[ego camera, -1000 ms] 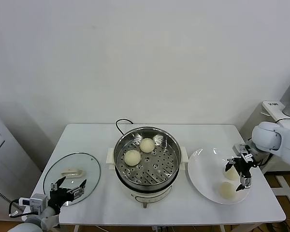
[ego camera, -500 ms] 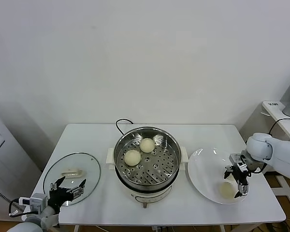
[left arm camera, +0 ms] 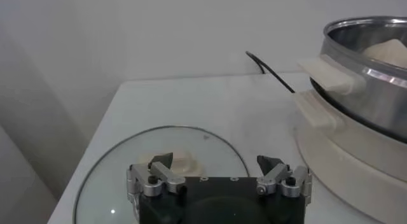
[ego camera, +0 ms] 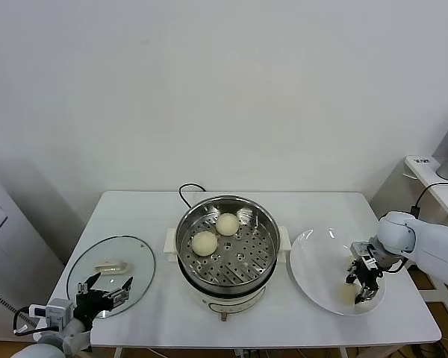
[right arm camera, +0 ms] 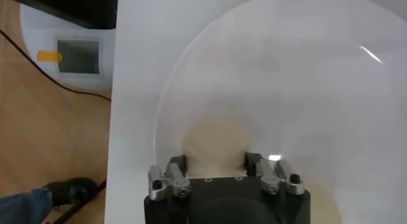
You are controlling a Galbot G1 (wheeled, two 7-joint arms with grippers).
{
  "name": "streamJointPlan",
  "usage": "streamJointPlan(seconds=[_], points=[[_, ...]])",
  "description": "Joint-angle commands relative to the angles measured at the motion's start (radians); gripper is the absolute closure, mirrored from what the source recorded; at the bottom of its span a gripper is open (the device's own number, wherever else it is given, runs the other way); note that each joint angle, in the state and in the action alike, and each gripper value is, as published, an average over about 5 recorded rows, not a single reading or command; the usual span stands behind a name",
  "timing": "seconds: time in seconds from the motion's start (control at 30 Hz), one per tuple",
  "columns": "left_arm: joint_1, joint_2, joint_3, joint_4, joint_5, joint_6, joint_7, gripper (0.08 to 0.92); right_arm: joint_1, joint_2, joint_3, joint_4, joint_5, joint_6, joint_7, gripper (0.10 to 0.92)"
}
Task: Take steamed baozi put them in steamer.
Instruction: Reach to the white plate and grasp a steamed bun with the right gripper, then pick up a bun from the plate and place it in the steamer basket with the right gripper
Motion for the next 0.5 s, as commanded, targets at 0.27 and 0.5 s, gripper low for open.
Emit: streamJointPlan(seconds=[0.27, 0.5], points=[[-0.002, 0.010, 0.000, -0.005, 0.000, 0.005, -0.001, 0.177, 0.276, -0.002, -0.020, 0.035, 0.043, 0.046, -0.079, 0.601], [-0.004, 0.019, 0.001, 0.001, -0.002, 0.005, -0.001, 0.177, 0.480, 0.117, 0.009, 0.017, 0.126, 0.187, -0.135, 0.601]])
